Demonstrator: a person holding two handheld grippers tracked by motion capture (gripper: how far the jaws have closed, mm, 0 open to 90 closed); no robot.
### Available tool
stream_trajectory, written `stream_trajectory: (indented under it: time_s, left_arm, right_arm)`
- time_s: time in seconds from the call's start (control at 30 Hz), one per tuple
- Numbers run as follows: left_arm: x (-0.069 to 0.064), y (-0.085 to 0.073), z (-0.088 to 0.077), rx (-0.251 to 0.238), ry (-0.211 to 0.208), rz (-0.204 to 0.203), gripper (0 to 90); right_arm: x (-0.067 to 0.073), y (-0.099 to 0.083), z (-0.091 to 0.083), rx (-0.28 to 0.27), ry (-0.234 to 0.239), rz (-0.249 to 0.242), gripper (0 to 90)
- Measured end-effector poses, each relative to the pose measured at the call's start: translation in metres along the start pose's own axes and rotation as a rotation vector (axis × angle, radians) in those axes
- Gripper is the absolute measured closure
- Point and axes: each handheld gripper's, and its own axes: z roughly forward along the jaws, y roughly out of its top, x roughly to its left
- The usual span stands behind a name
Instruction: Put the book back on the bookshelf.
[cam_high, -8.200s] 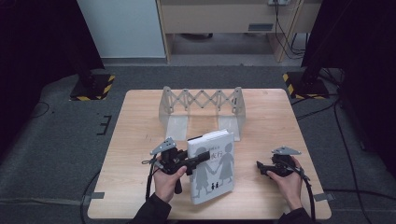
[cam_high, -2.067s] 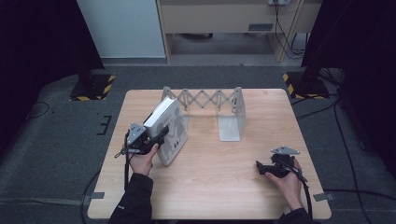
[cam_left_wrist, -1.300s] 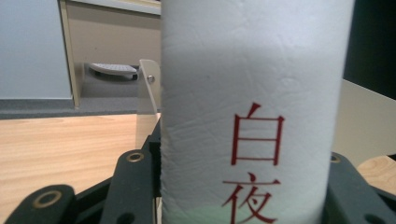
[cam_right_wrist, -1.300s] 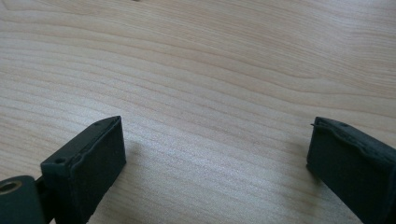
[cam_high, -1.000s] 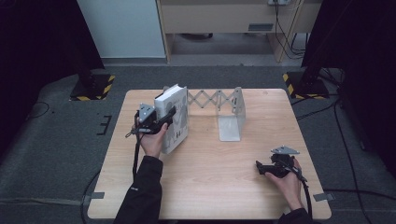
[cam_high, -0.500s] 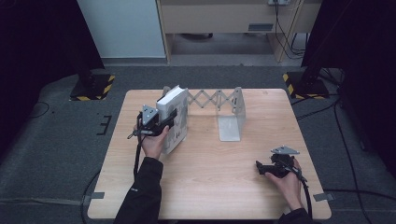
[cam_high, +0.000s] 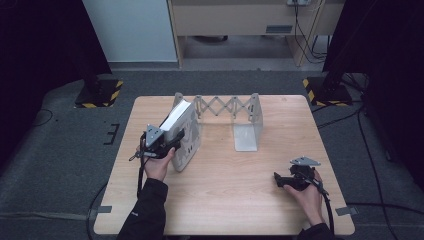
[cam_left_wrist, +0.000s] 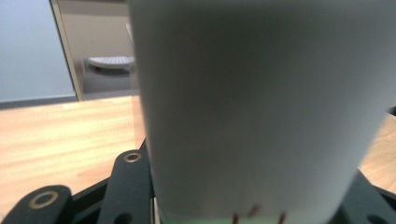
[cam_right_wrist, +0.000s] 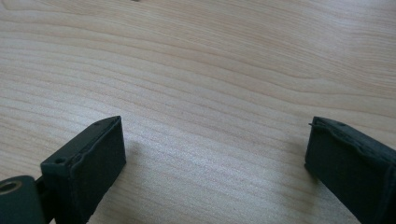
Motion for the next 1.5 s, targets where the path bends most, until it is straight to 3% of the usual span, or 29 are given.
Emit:
stream_trajectory:
  time_s: [0.07,0.27,0.5,1.03,1.17,1.4,1.5]
  left_arm:
    - [0.001,-0.002,-0.001,0.009,-0.001,0.001,51.1]
    - [-0.005,-0.007,-0.002,-0.029,0.015,0.01,51.2]
    - [-0.01,-0.01,0.001,-0.06,0.061,0.059,51.1]
    - [-0.008,-0.003,0.021,-0.061,0.095,0.044,50.7]
    - [-0.006,-0.005,0.019,-0.063,0.077,0.048,49.5]
    - [-0.003,-0.016,0.014,-0.055,0.011,-0.008,41.5]
    - [-0.004,-0.019,0.009,-0.027,0.001,0.015,41.3]
  right_arm:
    - [0.0,0.0,0.0,0.0,0.0,0.001,5.3]
    - [0.0,0.0,0.0,0.0,0.001,0.0,5.3]
    - [0.0,0.0,0.0,0.003,0.004,-0.001,5.1]
    - [0.0,0.001,0.001,0.0,0.007,0.001,4.8]
    - [0.0,0.001,0.001,0.001,0.007,-0.001,4.8]
    - [0.0,0.001,0.001,0.001,0.007,0.001,4.8]
    - [0.0,0.001,0.001,0.002,0.007,0.001,4.8]
